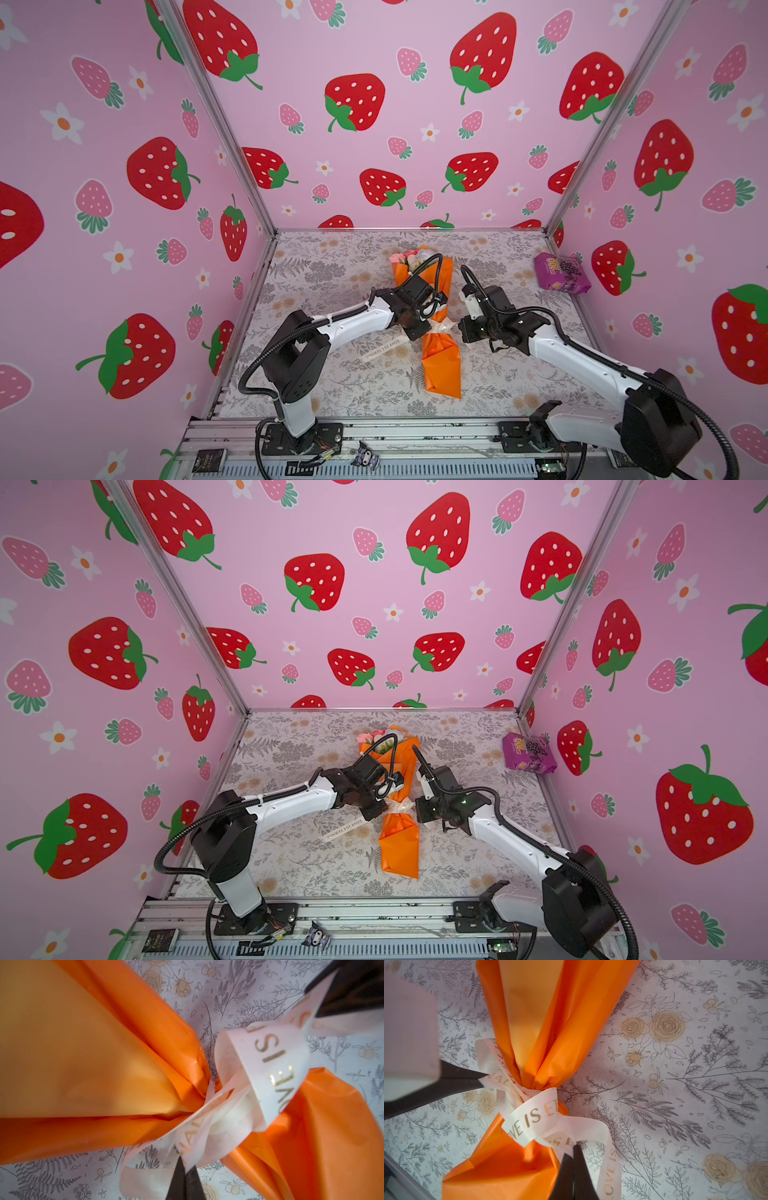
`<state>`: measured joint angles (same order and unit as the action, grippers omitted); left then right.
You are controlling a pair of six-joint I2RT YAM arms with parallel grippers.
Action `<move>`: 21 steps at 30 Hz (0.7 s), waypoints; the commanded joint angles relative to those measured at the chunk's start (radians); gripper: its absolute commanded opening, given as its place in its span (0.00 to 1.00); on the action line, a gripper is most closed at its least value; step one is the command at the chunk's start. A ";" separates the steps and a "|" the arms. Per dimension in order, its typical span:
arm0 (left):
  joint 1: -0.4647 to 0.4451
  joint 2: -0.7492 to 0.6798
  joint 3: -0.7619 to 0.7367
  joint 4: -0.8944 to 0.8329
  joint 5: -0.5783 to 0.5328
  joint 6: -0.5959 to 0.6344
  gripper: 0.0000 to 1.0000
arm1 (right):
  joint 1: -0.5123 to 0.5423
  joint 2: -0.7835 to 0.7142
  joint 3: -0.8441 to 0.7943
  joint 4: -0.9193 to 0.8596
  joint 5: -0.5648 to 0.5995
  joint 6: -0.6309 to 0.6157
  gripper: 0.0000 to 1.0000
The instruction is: Tie the bouquet of fake flowers
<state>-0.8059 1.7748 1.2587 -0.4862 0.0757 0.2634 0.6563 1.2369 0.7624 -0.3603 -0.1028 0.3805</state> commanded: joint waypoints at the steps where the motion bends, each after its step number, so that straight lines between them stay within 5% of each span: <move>1: -0.001 -0.033 0.014 -0.035 -0.019 0.019 0.00 | -0.005 -0.008 0.012 0.000 0.009 0.000 0.03; 21: -0.023 0.017 0.086 -0.075 0.081 0.019 0.00 | -0.005 -0.013 0.017 0.001 -0.003 -0.002 0.03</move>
<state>-0.8215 1.7798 1.2961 -0.5381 0.1246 0.2684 0.6563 1.2369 0.7624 -0.3595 -0.1051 0.3805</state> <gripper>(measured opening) 0.041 0.047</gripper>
